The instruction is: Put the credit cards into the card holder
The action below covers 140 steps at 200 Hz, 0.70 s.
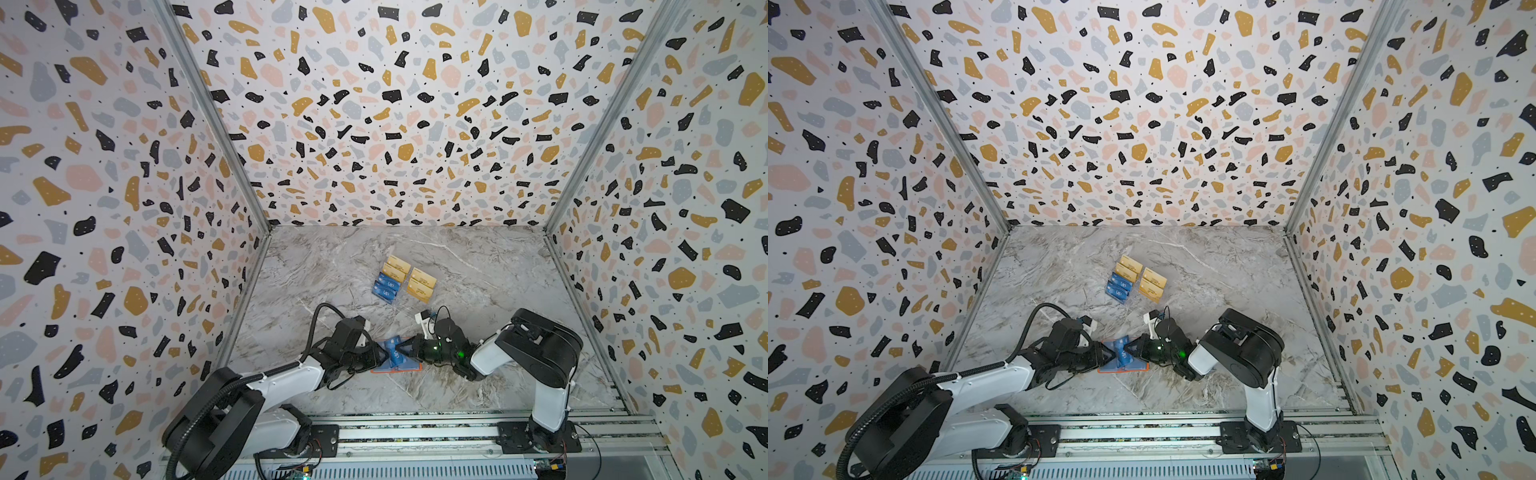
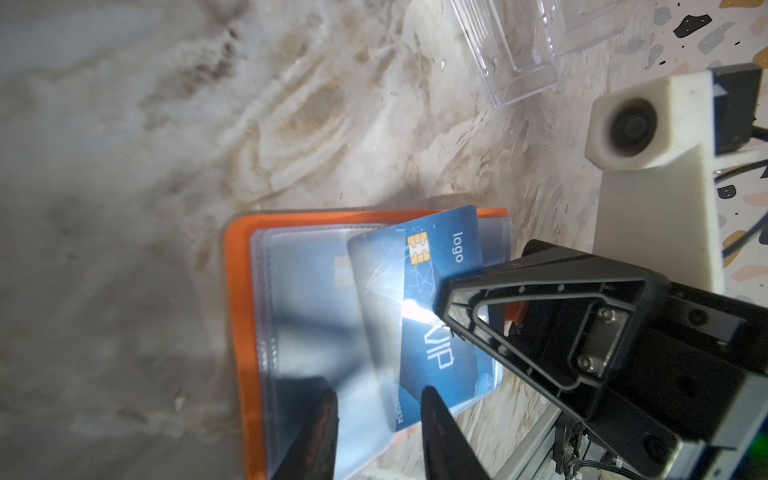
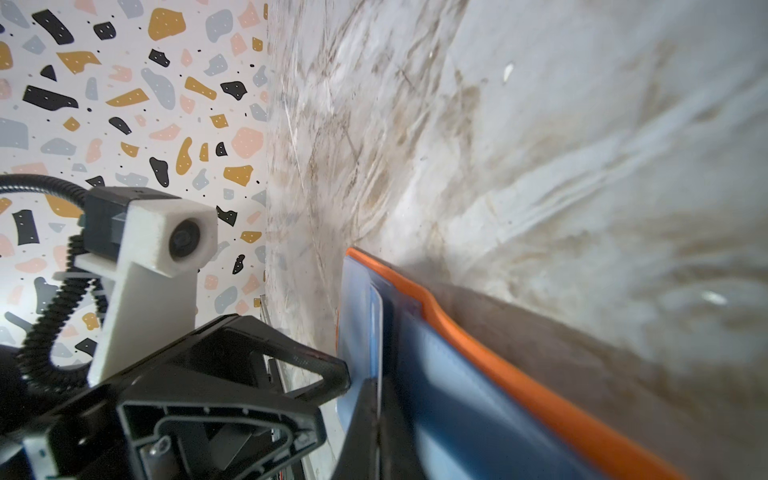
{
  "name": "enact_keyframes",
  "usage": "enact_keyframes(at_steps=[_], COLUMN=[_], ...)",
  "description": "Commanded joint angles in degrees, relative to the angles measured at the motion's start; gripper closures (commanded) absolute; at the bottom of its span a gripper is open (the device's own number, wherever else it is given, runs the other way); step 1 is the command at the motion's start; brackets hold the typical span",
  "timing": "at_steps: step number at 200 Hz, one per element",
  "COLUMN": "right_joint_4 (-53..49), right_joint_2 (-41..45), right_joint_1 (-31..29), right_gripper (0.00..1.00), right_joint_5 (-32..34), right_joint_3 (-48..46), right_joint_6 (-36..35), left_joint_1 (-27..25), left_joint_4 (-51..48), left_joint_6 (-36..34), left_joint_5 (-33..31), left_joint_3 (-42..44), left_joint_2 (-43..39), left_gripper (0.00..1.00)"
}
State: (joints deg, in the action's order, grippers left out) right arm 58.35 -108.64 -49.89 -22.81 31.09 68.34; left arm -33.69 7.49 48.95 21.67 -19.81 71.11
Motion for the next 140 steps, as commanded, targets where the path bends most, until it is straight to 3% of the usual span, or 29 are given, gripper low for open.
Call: enact_keyframes(at_steps=[1, 48, 77, 140], right_joint_4=[1.17, 3.4, -2.21, -25.12], right_joint_2=[-0.5, -1.45, -0.43, 9.14], right_joint_1=[-0.47, -1.82, -3.15, -4.16], right_gripper=[1.0, 1.0, 1.0, 0.65], right_joint_5=[1.43, 3.76, 4.47, 9.8], right_joint_3=[-0.25, 0.14, 2.23, 4.91], right_joint_6=[0.61, 1.59, -0.13, -7.71], left_joint_1=[0.15, 0.12, 0.12, 0.21], left_joint_4=[-0.55, 0.28, 1.63, -1.64], left_joint_6=[0.53, 1.04, 1.28, 3.54], left_joint_5=[0.23, 0.34, 0.35, -2.72], left_joint_3=[1.4, 1.86, 2.57, 0.44], left_joint_2=[-0.72, -0.72, -0.27, -4.87], left_gripper=[0.64, 0.64, 0.64, 0.63])
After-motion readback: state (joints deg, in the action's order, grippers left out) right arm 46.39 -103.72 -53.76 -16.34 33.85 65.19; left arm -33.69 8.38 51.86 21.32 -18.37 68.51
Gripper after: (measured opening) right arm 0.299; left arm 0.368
